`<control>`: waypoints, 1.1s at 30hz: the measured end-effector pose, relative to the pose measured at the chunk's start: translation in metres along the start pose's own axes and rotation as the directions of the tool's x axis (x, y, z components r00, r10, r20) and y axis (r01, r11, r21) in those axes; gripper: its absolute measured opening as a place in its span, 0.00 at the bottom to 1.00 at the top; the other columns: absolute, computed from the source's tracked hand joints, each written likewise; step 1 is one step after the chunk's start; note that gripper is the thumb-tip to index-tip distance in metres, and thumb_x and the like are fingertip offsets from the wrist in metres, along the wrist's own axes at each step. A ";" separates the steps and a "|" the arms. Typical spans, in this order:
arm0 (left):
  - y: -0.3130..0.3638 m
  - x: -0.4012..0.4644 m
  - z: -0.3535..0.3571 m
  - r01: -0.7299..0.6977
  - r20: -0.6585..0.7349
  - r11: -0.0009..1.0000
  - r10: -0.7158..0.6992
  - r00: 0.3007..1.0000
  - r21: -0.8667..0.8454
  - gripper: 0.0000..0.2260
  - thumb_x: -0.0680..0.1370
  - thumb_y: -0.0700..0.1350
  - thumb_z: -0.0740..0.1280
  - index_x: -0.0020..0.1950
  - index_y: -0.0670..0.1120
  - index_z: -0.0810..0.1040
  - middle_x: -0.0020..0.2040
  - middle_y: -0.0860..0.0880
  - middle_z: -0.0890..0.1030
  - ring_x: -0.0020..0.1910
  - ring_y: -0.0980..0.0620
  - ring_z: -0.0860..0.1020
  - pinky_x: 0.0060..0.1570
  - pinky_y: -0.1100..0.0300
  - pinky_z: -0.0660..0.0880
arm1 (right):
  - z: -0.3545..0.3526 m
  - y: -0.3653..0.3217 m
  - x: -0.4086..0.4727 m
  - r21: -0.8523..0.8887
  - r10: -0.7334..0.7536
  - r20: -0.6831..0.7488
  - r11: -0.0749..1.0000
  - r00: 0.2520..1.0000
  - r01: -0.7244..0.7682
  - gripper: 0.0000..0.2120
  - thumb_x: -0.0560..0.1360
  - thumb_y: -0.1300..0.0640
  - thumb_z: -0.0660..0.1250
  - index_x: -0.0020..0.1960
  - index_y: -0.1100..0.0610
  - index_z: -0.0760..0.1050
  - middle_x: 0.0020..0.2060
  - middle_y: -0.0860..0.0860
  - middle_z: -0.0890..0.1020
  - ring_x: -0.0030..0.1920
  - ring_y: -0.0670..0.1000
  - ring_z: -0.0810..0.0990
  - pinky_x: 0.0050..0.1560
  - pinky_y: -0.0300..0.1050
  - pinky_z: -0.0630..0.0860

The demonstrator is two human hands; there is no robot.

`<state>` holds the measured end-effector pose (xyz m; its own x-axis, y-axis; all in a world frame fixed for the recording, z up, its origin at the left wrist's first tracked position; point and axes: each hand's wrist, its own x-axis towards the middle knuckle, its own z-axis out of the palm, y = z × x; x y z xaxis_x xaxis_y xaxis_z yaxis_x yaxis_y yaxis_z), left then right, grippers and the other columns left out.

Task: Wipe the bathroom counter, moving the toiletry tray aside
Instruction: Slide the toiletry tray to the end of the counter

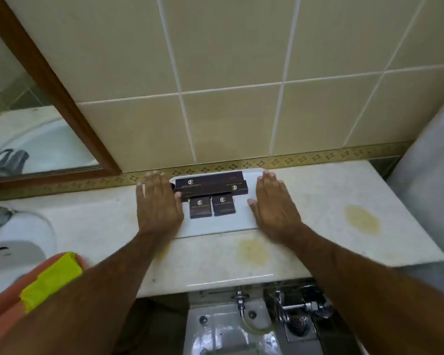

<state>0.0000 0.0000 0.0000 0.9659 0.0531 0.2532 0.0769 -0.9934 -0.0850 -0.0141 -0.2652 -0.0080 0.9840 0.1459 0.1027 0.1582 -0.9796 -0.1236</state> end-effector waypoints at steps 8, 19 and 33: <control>-0.006 0.023 0.006 0.383 0.307 0.920 -0.343 0.888 -0.079 0.12 0.74 0.46 0.61 0.50 0.45 0.82 0.52 0.41 0.83 0.54 0.39 0.78 0.52 0.51 0.70 | -0.015 0.009 0.033 0.188 0.538 0.167 0.805 0.826 -0.562 0.09 0.73 0.60 0.67 0.53 0.60 0.79 0.51 0.58 0.83 0.52 0.61 0.82 0.48 0.47 0.77; 0.004 0.040 -0.015 0.422 0.324 0.890 -0.353 0.878 -0.173 0.07 0.69 0.40 0.65 0.44 0.42 0.81 0.49 0.38 0.84 0.50 0.36 0.80 0.51 0.50 0.77 | -0.036 0.028 0.017 0.379 0.606 0.155 0.693 0.780 -0.613 0.07 0.68 0.61 0.69 0.35 0.58 0.71 0.37 0.55 0.79 0.37 0.57 0.77 0.34 0.42 0.71; 0.259 0.071 -0.068 -0.109 0.150 0.964 0.148 0.977 -0.241 0.11 0.72 0.37 0.62 0.49 0.43 0.82 0.51 0.41 0.83 0.52 0.37 0.82 0.47 0.51 0.76 | -0.072 0.157 -0.156 0.662 0.911 0.049 0.277 0.409 -0.696 0.08 0.67 0.60 0.69 0.31 0.64 0.78 0.25 0.54 0.79 0.27 0.57 0.75 0.32 0.42 0.70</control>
<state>0.0716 -0.2607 0.0611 0.9927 -0.0802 0.0902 -0.0910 -0.9883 0.1225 -0.1484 -0.4520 0.0279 0.5505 -0.8264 -0.1186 -0.5868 -0.2819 -0.7591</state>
